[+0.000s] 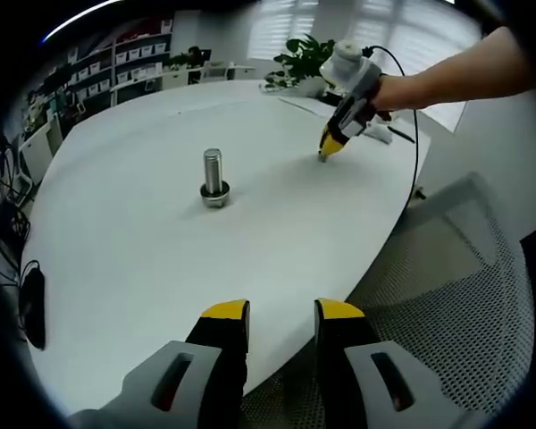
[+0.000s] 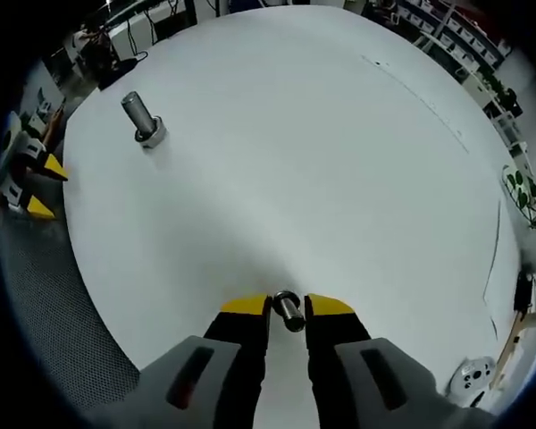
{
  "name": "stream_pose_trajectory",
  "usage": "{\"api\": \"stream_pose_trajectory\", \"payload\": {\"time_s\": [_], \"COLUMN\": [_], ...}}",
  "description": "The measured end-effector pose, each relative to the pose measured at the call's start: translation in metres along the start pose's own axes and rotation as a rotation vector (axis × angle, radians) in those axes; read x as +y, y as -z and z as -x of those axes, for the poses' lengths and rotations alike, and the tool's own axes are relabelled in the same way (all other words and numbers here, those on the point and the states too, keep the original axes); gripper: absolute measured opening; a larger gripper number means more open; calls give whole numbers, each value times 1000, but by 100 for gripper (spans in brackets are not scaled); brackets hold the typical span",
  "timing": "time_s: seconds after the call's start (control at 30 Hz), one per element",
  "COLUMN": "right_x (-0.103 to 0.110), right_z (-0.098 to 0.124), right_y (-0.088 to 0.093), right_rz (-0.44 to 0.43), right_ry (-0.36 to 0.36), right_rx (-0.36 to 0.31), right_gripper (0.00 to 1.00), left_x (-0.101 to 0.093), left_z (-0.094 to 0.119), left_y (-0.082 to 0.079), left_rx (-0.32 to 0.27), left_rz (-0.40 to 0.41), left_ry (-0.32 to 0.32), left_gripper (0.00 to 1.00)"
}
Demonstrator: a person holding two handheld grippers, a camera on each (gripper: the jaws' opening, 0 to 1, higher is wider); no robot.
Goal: Place the washer onto the threaded stud by aligning its center hole with the stud, sliding it down to the base, and recovering from edge contact or off-axis alignment until the washer reaches the visible bottom stop.
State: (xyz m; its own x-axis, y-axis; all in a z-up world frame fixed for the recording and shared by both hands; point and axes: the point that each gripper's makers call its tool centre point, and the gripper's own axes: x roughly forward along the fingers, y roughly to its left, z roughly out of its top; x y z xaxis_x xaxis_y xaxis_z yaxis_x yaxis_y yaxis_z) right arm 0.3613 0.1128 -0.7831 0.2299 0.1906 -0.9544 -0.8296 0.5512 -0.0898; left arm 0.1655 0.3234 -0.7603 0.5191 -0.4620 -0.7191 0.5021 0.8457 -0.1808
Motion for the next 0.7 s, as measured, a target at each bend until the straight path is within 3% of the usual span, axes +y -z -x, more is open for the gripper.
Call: {"api": "stream_pose_trajectory", "payload": {"time_s": [0.3, 0.7], "right_x": [1, 12], "right_z": [12, 39], "right_y": [8, 22], "right_rz": [-14, -63], "right_ry": [26, 74], "right_rx": [-47, -178], "right_gripper": [23, 28], "left_x": [-1, 1], "left_z": [-1, 0], "left_y": [-1, -2], "left_rx": [-1, -6], "left_rz": [-1, -5], "left_ry": [3, -6], "left_gripper": [27, 27]}}
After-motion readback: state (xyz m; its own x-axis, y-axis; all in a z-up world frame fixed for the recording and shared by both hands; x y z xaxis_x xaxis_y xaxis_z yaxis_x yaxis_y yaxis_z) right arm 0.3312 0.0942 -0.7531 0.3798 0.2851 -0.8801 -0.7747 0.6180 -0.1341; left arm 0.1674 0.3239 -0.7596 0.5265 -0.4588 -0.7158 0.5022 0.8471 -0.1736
